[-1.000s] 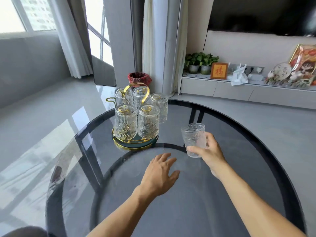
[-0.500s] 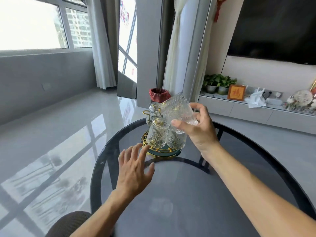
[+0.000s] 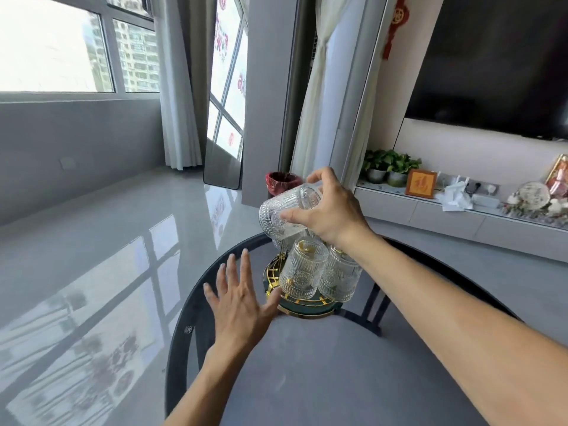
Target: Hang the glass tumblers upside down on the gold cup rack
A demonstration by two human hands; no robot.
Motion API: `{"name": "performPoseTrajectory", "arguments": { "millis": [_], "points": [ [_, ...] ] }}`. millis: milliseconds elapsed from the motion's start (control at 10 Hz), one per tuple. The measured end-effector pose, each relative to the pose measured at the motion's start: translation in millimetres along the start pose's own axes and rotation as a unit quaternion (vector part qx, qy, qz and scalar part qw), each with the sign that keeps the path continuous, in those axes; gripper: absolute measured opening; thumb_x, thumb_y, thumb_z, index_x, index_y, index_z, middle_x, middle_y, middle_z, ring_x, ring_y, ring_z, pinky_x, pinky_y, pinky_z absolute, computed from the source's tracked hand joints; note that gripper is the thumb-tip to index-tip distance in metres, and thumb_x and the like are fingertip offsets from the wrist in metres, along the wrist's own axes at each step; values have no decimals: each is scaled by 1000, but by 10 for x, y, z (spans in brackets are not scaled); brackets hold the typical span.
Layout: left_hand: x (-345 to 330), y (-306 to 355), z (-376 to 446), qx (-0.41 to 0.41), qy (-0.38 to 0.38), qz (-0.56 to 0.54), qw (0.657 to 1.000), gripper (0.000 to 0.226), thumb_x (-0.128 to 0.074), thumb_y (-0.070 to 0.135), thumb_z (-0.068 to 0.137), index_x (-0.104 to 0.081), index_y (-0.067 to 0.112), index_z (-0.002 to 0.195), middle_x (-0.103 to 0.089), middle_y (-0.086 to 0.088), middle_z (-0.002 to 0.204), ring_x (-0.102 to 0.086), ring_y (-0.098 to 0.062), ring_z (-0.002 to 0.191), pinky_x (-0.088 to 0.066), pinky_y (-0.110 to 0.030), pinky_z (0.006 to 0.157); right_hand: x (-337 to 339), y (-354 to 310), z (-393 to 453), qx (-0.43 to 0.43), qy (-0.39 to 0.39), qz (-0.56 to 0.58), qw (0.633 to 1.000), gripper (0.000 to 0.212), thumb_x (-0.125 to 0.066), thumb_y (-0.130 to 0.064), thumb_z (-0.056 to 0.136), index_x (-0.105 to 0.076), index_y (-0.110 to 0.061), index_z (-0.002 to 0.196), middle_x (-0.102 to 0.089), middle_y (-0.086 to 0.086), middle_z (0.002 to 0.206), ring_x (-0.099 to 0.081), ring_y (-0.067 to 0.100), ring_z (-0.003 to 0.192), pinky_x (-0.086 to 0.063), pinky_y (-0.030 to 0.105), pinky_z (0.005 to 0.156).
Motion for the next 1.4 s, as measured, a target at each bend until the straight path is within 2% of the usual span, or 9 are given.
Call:
{"name": "performPoseTrajectory", "arguments": {
  "millis": [200,500,700,900,1000,1100,1200,1300,1400],
  "points": [
    [51,12,67,11,10,-22,1000,92,-50,64,86,-4,26,155,-13,-8,164,-8,-28,150,0,-57,117,-379,-24,300,30,-37,-96,994,67,-79,-58,59,-51,-28,112,-65,-1,113,-59,24,99,-39,39,87],
    [3,77,98,12,-13,-44,999,91,-48,66,86,-4,27,155,-11,-5,165,-6,-25,151,-3,-59,118,-705,48,272,80,-65,-178,979,58,-75,-60,65,-51,-24,104,-65,-4,83,-64,24,88,-28,41,79],
    [-44,87,79,-2,-35,-53,998,90,-49,65,86,-3,31,155,-8,-4,165,-3,-24,151,-1,-57,119,-924,79,207,113,-86,-264,954,53,-65,-59,78,-51,-17,107,-73,5,94,-67,27,92,-30,48,96],
    [-121,70,86,-9,-36,-50,998,90,-51,66,84,-5,33,155,-11,-3,165,-5,-24,151,-2,-58,119,-1027,142,90,126,-112,-344,924,53,-55,-55,86,-48,-14,121,-71,7,101,-66,29,100,-2,57,115],
    [-138,65,64,-12,-44,-46,998,91,-52,66,83,-5,34,155,-11,-3,165,-6,-25,151,-3,-58,119,-1028,242,-52,148,-133,-427,882,67,-54,-53,87,-35,-12,136,-57,18,134,-44,34,132,10,62,112],
    [-133,75,25,-20,-56,-37,998,91,-53,65,84,-4,35,155,-10,-2,165,-5,-25,151,-3,-58,119,-900,286,-134,146,-119,-421,887,73,-51,-55,87,-29,-14,143,-40,19,151,-19,34,146,13,64,112],
    [14,208,-29,-40,-45,-79,995,87,-63,54,85,-13,36,154,-16,-2,164,-11,-23,151,-8,-52,120,-605,242,-398,132,-67,-304,941,67,-48,-51,89,-32,-17,144,-31,10,158,-9,32,149,10,60,114],
    [287,271,-106,-52,-18,-188,981,74,-73,41,83,-33,40,145,-35,2,157,-28,-17,146,-24,-44,117,-356,289,-868,109,-40,-190,975,58,-51,-45,89,-40,-22,141,-37,-1,155,-13,25,149,4,54,117],
    [801,381,-308,-79,23,-374,924,51,-74,42,78,-60,45,127,-63,16,132,-55,-6,126,-46,-39,104,261,449,-1582,36,15,75,996,45,-62,-41,83,-53,-38,127,-49,-23,143,-32,5,141,-23,42,116]
  ]
}}
Point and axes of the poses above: each hand's wrist, its own z-axis towards the middle knuckle, its own x-axis out of the back of the hand, y = z × x, the point moved 4 cm from there along z, towards the middle knuckle
